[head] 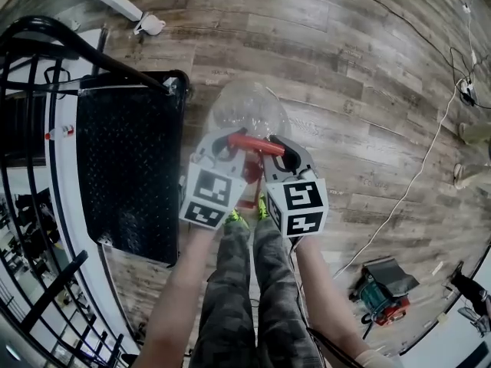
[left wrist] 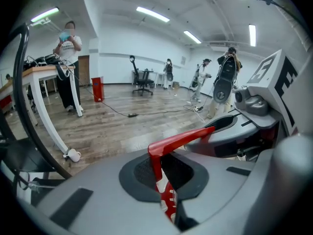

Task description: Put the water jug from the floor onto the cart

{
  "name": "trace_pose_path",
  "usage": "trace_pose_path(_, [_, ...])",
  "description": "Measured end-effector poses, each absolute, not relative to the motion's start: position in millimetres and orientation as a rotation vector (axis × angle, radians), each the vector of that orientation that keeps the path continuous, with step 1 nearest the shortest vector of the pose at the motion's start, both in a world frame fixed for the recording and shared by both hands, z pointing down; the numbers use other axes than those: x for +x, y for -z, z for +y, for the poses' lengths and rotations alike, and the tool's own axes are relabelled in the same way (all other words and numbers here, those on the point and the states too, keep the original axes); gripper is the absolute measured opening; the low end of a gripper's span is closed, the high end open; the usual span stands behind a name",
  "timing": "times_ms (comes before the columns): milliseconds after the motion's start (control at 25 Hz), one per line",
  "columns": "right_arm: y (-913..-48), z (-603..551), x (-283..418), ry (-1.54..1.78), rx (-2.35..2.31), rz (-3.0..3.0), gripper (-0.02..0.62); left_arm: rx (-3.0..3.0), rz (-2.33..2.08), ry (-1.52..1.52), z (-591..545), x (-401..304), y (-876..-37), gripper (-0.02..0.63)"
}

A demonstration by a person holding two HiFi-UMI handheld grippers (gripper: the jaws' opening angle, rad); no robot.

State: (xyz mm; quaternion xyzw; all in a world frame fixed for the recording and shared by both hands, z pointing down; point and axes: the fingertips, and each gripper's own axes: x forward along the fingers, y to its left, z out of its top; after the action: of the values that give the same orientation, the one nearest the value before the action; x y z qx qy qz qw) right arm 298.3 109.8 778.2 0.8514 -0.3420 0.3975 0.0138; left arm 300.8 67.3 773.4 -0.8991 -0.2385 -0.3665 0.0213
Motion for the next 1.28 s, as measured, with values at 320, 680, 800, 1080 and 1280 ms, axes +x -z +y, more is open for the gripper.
trace_pose_path(320, [-691.6, 104.3, 329.4, -1.112, 2.697, -1.119, 0.048, -2.813, -0.684, 1.019, 63.8, 329.9, -688.7, 0.009])
trace_pose_path(680, [-593.0, 116.4, 326.6, -1.136, 2.682, -1.215, 0.046, -2.812, -0.672, 1.019, 78.5, 324.5, -589.9, 0.009])
trace_pose_path(800, [-563.6, 120.7, 322.6, -1.139, 2.673, -1.241, 0.046, -2.809, -0.680, 1.026, 83.7, 318.6, -561.1, 0.009])
trace_pose_path(1080, [-499.6, 131.5, 299.6, -1.147, 2.615, -1.324, 0.044, -2.765, -0.692, 1.059, 95.9, 294.9, -499.3, 0.009])
trace_pose_path(1280, [-466.5, 140.4, 286.5, -1.116, 2.596, -1.332, 0.044, -2.799, -0.651, 1.052, 104.2, 280.9, -466.6, 0.009])
